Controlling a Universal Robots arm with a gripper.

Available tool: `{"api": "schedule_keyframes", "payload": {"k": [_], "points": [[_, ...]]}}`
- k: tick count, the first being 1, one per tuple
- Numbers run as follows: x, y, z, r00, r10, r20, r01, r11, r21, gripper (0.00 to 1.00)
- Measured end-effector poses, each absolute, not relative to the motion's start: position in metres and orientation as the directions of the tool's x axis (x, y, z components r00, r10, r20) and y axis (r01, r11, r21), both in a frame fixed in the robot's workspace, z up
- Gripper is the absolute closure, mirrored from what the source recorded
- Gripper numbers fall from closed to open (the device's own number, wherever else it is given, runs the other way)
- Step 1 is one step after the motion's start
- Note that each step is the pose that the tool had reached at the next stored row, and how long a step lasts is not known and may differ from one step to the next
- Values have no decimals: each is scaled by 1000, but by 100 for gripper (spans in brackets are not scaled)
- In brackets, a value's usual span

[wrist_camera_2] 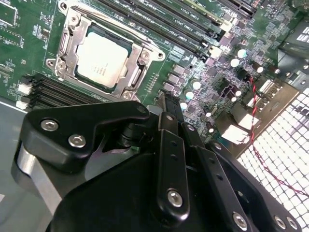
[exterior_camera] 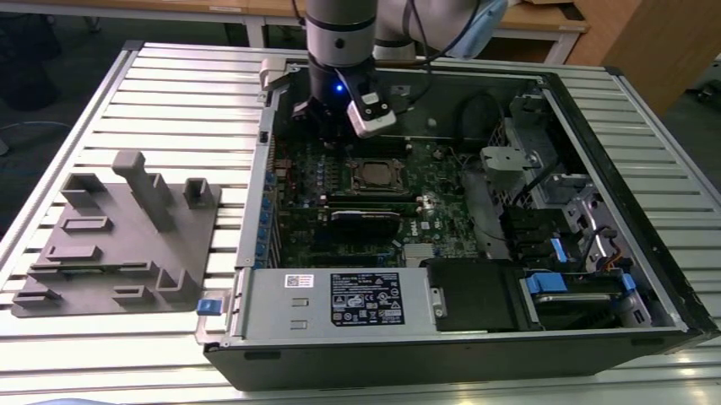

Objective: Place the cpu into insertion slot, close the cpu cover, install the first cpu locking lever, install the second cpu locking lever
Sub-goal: 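Install the first cpu locking lever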

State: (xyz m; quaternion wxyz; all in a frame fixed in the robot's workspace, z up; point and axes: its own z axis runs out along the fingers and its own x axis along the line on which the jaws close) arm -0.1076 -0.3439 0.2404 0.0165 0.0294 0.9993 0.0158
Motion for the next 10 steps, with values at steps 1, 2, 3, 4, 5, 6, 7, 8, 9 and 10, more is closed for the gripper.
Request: {"api": "schedule_keyframes", "payload": {"k": [1,2,3,4,5,6,7,8,9,10], "points": [[-108,-344,240,-998,59,-32,58,998,32,89],[-109,-344,240,-998,59,-32,58,998,33,89],[-109,-344,240,-998,59,-32,58,998,33,89],[-109,-344,240,-998,59,-32,58,998,32,89],[-109,-344,240,-998,59,-32,58,998,32,89],[-109,-344,240,-998,59,-32,58,998,32,89],[-109,-344,241,-998,59,-32,58,998,32,89],[-109,-344,241,-998,59,-32,58,998,32,89],[-109,-344,242,-998,59,-32,58,998,32,89],[-109,-344,244,-998,59,-32,58,998,32,89]]}}
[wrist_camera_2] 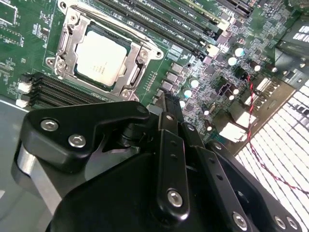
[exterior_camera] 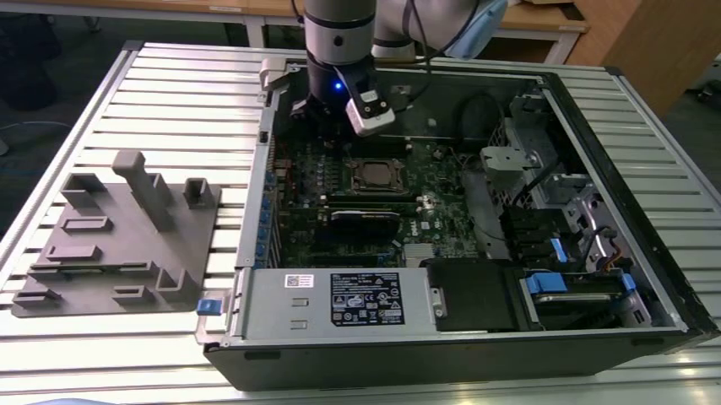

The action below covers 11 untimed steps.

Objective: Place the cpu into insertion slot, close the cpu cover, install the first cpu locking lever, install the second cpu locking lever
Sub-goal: 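Install the first cpu locking lever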

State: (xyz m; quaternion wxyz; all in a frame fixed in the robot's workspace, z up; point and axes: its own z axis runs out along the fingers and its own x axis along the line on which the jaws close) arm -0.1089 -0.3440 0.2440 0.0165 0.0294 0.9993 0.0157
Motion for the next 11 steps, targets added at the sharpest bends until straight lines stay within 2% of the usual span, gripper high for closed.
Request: {"api": "schedule_keyframes", "payload": {"k": [11], "points": [[-109,-344,260,-998,59,-32,58,998,33,89]]}}
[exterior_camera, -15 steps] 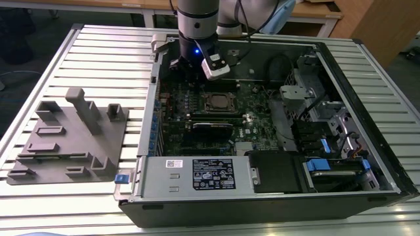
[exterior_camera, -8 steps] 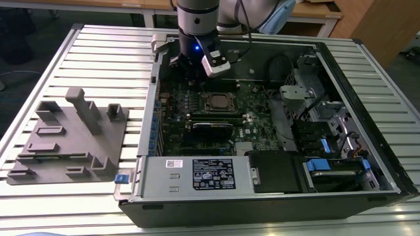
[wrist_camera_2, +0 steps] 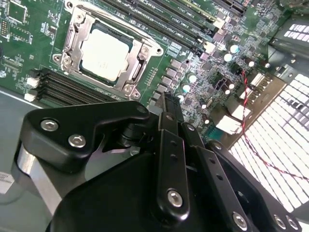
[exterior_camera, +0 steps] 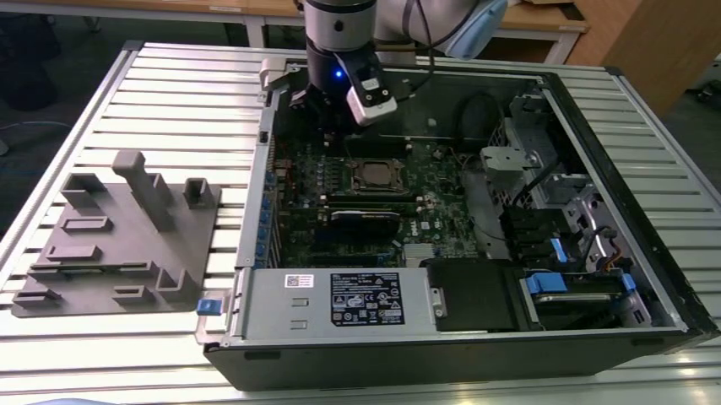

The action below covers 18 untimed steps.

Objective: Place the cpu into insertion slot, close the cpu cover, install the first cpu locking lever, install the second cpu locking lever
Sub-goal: 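Install the first cpu locking lever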

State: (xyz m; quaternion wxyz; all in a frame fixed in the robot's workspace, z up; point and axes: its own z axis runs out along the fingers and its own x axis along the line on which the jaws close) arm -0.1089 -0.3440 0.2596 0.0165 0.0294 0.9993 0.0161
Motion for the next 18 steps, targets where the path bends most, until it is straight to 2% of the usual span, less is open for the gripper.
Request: {"api": "schedule_keyframes", "payload": {"k": [18], "points": [[-109,-344,264,-998,59,-24,59,998,33,89]]}}
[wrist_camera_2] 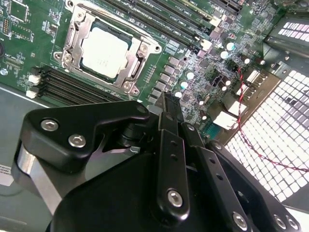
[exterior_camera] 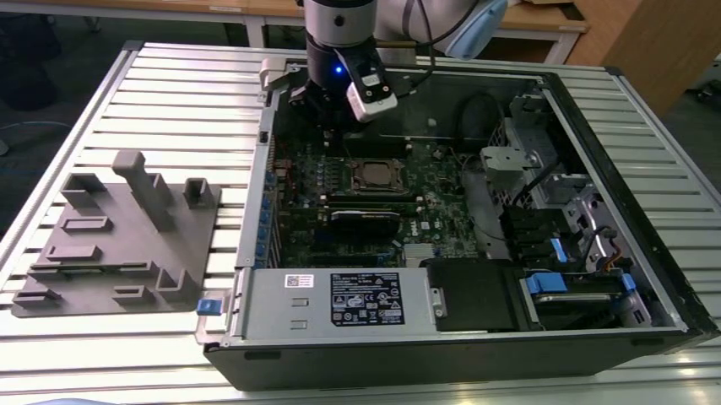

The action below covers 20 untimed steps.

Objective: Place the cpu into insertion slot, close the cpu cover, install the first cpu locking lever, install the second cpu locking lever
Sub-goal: 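Install the first cpu locking lever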

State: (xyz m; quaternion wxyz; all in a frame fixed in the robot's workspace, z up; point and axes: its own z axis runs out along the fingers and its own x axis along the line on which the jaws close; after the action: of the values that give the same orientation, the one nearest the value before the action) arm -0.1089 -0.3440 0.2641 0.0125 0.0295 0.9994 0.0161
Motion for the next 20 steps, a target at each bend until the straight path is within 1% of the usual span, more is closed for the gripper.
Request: {"api": "schedule_keyframes", "payload": {"k": [2,4,20], "points": [[-109,-344,264,-998,59,-24,58,998,37,89],[-109,-345,264,-998,60,-23,59,997,49,89],[-109,-345,264,-998,60,-23,59,997,49,89]]}}
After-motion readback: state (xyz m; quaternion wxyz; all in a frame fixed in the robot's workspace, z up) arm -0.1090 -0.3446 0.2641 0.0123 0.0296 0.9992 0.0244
